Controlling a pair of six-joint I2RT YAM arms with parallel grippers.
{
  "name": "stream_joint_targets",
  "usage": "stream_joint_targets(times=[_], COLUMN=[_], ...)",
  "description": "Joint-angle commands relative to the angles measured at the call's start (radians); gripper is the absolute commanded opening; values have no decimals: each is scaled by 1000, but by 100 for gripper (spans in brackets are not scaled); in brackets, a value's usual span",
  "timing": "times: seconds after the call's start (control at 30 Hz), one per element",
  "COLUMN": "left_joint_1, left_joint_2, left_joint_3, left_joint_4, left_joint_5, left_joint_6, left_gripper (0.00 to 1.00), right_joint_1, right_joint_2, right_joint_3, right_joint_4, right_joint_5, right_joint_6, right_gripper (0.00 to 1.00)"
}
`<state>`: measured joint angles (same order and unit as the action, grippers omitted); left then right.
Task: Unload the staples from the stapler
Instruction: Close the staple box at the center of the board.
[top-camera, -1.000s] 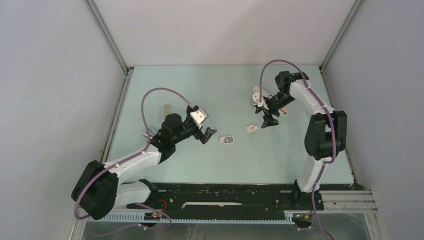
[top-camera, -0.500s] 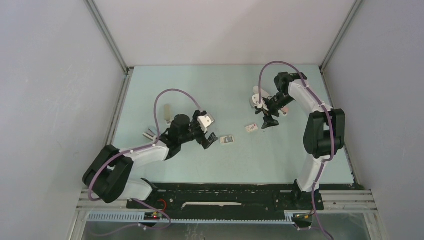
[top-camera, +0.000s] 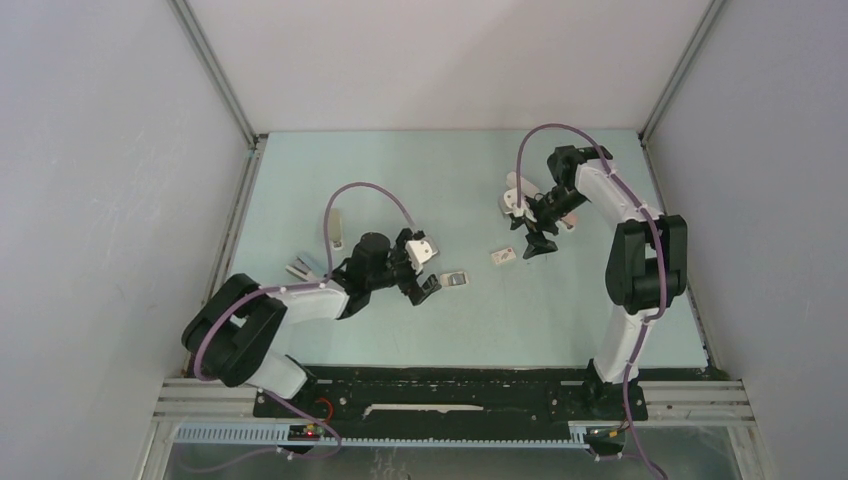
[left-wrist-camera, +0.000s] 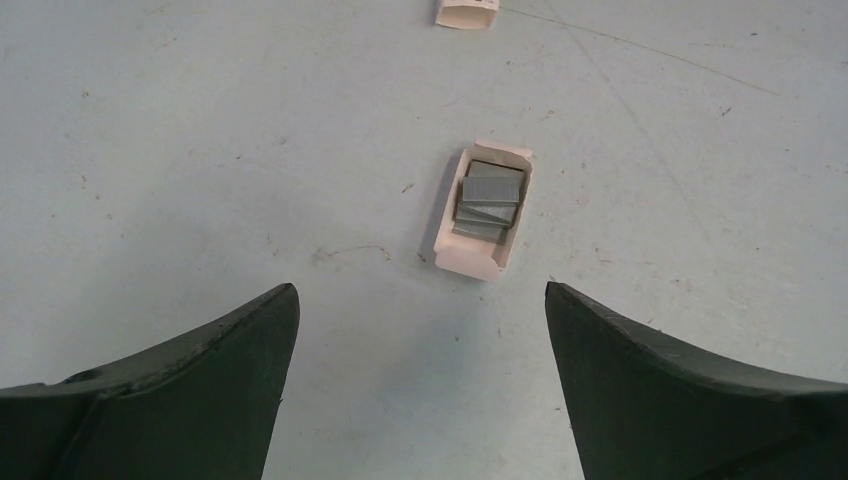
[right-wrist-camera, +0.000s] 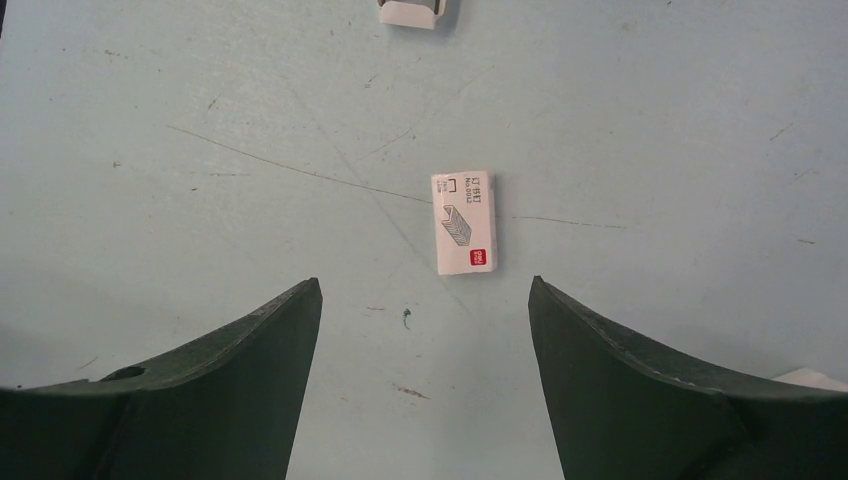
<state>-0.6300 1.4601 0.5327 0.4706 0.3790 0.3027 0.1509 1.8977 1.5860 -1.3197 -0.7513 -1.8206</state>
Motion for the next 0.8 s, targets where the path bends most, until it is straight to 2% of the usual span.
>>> stream_joint_targets(times=[0.0, 0.33, 0.77], left_joint_1=[-7, -47, -72], left_joint_2=[43, 189, 275], left_joint_3=[51, 134, 184], left_joint_4=[84, 74, -27], left_joint_5=[34, 35, 49], left_joint_6=[57, 95, 150], left_gripper=[98, 95, 80], right_joint_1=[-8, -19, -27], right_joint_2=[18, 11, 22], right_joint_3=[18, -7, -19], right_joint_4=[7, 10, 21], right_joint_5=[-10, -41, -54], right_joint_6=[-26, -20, 12], right_gripper=[85, 85, 85])
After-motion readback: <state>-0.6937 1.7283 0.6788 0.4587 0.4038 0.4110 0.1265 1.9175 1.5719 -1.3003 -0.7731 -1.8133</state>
